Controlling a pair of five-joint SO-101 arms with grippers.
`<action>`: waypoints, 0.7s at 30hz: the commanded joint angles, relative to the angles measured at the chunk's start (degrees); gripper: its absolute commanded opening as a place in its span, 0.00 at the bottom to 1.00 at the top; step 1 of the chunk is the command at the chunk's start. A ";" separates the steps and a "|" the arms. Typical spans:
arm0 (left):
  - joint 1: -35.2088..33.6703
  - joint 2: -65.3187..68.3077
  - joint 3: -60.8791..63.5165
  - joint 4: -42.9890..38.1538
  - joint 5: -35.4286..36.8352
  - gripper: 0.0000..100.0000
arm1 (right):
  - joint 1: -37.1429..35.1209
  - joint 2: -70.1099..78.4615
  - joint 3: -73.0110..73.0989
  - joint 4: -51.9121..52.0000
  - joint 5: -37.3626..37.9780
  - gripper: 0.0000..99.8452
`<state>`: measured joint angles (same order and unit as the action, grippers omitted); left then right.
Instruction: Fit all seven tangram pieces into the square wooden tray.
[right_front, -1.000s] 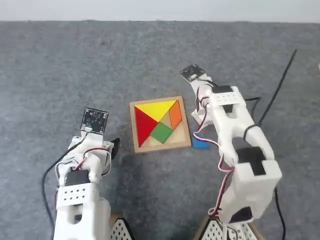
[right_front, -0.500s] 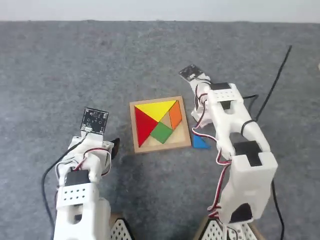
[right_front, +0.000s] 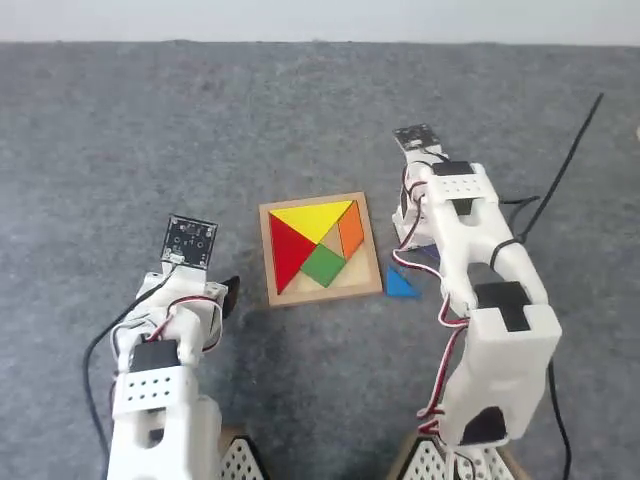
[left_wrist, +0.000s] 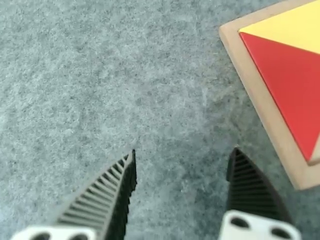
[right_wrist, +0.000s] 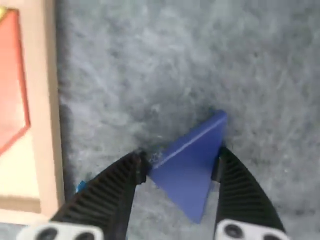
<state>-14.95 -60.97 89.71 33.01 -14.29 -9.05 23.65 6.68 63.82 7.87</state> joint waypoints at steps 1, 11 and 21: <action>0.09 -0.79 -0.66 -1.23 -0.44 0.28 | 1.98 0.22 -0.26 1.89 -2.46 0.21; 0.09 -0.88 -0.66 -1.23 -0.44 0.28 | -2.42 -5.67 -1.41 3.82 4.57 0.17; 0.09 -0.88 -0.66 -1.23 -0.44 0.28 | -13.49 -17.01 -1.32 7.60 17.49 0.17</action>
<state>-14.95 -60.97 89.71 33.01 -14.29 -19.52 12.31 6.68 69.98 20.26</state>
